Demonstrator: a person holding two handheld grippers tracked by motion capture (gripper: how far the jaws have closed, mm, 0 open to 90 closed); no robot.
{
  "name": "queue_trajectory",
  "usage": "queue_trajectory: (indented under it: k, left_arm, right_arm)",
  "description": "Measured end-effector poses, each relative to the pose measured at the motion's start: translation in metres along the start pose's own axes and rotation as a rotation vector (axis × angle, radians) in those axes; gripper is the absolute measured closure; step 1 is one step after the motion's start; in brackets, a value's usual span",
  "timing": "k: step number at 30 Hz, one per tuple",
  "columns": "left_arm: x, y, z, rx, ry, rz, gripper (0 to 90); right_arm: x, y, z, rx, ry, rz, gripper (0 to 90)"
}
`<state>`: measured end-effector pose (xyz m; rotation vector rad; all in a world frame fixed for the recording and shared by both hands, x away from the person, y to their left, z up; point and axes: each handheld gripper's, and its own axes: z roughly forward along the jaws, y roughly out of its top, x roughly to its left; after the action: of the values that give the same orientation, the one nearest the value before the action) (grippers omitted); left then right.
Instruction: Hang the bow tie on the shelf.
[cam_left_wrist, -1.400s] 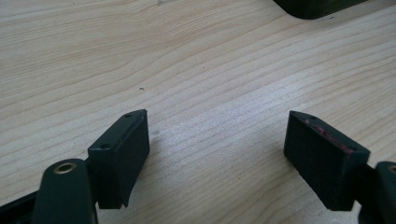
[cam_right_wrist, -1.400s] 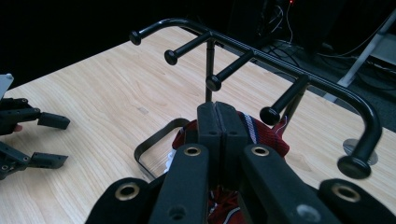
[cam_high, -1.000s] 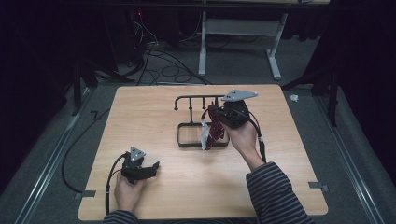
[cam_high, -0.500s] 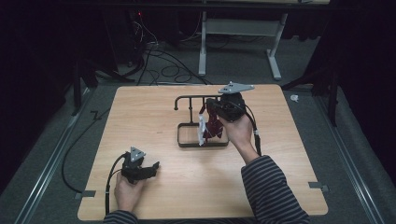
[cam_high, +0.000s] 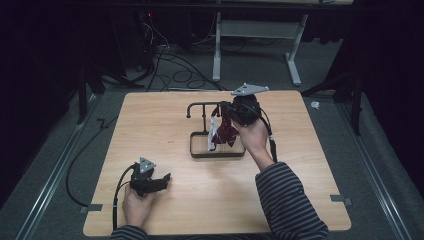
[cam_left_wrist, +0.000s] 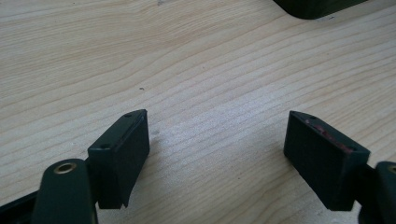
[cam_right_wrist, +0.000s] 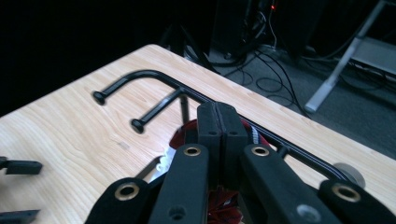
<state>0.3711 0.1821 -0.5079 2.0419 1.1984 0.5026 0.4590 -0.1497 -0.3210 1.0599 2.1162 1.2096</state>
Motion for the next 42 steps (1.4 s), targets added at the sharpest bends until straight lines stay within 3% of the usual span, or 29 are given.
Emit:
queue_trajectory:
  k: [4, 11, 18, 23, 36, 42]
  left_arm:
    - [0.000, 0.000, 0.000, 0.000, 0.000, 0.000, 22.9]
    - [0.000, 0.000, 0.000, 0.000, 0.001, 0.000, 22.9]
    - [0.000, 0.000, 0.000, -0.001, 0.001, 0.000, 22.9]
    - [0.000, 0.000, 0.000, -0.001, 0.000, -0.001, 22.9]
    - [0.000, 0.000, 0.000, 0.000, -0.001, -0.001, 23.0]
    - [0.000, 0.000, 0.000, 0.000, 0.000, -0.001, 23.0]
  right_arm:
    - [-0.005, -0.003, 0.006, 0.032, -0.017, 0.021, 90.0]
    - [-0.008, -0.004, 0.010, 0.054, -0.057, 0.004, 90.0]
    - [-0.008, -0.005, 0.012, 0.073, -0.058, 0.002, 90.0]
    - [-0.008, -0.005, 0.012, 0.067, -0.056, 0.008, 82.3]
    - [-0.005, -0.003, -0.003, 0.030, -0.025, -0.003, 80.2]
    - [-0.012, -0.005, -0.016, 0.012, -0.019, 0.024, 77.3]
